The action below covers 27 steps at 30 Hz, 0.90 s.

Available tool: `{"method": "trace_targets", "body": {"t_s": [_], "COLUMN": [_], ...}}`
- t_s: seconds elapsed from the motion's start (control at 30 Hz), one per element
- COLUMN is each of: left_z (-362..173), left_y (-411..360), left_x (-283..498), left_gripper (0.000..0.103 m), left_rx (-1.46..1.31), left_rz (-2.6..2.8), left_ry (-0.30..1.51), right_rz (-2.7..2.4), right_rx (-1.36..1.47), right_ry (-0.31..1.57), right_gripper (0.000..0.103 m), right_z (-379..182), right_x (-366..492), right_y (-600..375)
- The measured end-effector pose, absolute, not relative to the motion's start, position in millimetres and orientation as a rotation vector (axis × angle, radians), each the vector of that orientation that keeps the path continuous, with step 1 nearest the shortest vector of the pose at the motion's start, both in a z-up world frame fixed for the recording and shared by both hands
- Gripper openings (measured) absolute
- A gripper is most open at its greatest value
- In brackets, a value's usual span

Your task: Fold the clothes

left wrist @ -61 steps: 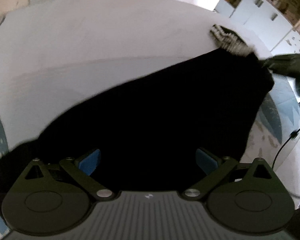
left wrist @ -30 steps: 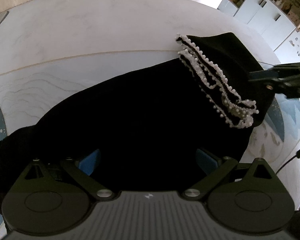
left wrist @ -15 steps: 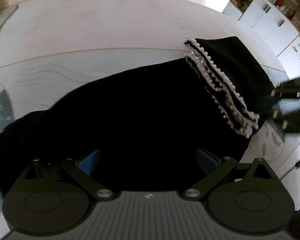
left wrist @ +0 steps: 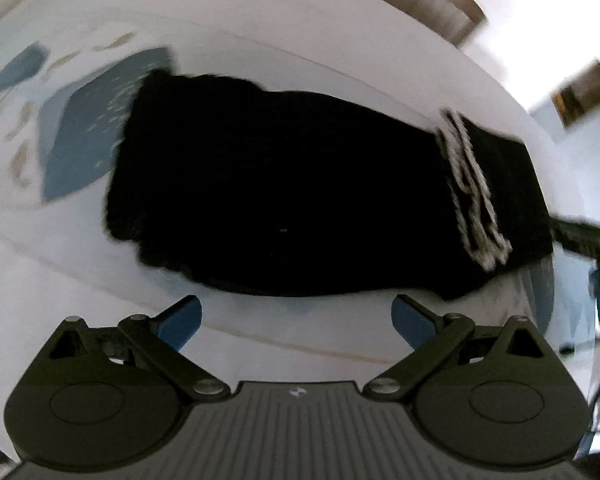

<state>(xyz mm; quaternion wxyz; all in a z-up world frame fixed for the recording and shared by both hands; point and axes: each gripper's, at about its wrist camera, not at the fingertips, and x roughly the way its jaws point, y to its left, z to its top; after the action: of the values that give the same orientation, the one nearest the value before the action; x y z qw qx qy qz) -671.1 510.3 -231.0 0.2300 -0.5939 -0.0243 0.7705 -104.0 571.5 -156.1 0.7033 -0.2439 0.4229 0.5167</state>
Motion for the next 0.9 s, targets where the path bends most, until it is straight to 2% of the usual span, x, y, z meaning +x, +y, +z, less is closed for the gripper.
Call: {"method": "trace_targets", "body": {"t_s": [0.13, 0.47, 0.73, 0.77, 0.87, 0.9], "left_z": [-255.8, -263.7, -265.0, -263.4, -257.9, -255.6], "left_y": [498.7, 513.5, 521.0, 521.9, 521.7, 520.0], "left_x": [-683.1, -706.6, -710.3, -709.3, -706.8, -706.3], "left_gripper": [0.101, 0.102, 0.101, 0.096, 0.058, 0.049], "left_rx": [-1.778, -1.748, -1.699, -1.699, -1.682, -1.67], "left_rz": [2.225, 2.478, 2.63, 2.653, 2.697, 2.699], "left_ry": [-0.295, -0.523, -0.65, -0.634, -0.613, -0.619], "right_rz": [1.154, 1.207, 1.315, 1.315, 1.318, 1.321], "right_rx": [-0.513, -0.514, -0.719, -0.715, -0.709, -0.71], "right_ry": [0.955, 0.964, 0.92, 0.923, 0.926, 0.923], "right_gripper": [0.103, 0.103, 0.103, 0.103, 0.103, 0.103], "right_z": [-155.8, -157.9, -168.8, -169.9, -172.7, -172.9], "right_x": [-95.2, -81.1, -81.6, -81.2, -81.2, -81.7], "right_y": [571.7, 579.6, 596.3, 596.4, 595.7, 594.9]}}
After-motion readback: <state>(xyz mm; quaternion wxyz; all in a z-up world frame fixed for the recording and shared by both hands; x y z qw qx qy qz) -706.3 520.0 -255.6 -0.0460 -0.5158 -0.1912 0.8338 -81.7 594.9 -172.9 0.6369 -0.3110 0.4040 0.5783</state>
